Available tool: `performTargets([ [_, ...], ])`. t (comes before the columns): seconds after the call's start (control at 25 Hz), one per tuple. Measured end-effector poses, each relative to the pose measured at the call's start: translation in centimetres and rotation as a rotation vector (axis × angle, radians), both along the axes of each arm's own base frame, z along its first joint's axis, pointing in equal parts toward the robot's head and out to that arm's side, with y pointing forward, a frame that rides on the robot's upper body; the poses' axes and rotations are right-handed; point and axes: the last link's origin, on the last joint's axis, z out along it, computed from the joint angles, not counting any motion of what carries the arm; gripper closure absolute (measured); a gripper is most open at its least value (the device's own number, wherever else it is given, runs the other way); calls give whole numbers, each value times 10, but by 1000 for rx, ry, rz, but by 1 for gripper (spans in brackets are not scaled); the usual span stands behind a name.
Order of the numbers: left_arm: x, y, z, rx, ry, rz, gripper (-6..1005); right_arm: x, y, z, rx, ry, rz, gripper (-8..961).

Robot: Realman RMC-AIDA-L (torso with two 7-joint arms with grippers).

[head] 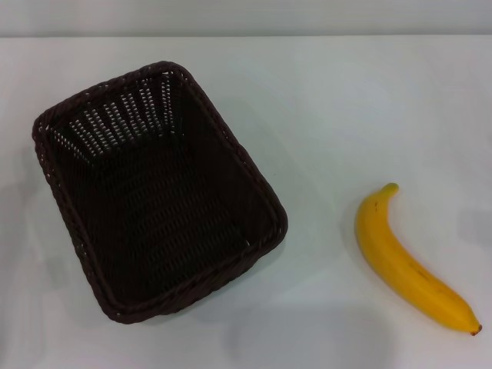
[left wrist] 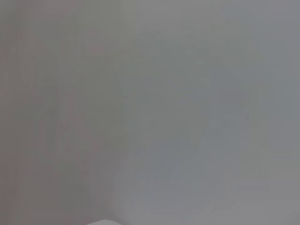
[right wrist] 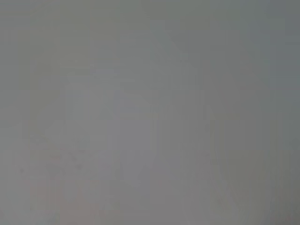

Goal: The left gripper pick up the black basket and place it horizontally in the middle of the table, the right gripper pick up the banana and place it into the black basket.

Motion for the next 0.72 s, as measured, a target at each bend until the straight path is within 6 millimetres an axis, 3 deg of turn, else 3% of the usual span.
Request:
performTargets([
  [0.72,-3,-1,4,33,-68,-8,171,0,0,0,-1,0,-1,96],
])
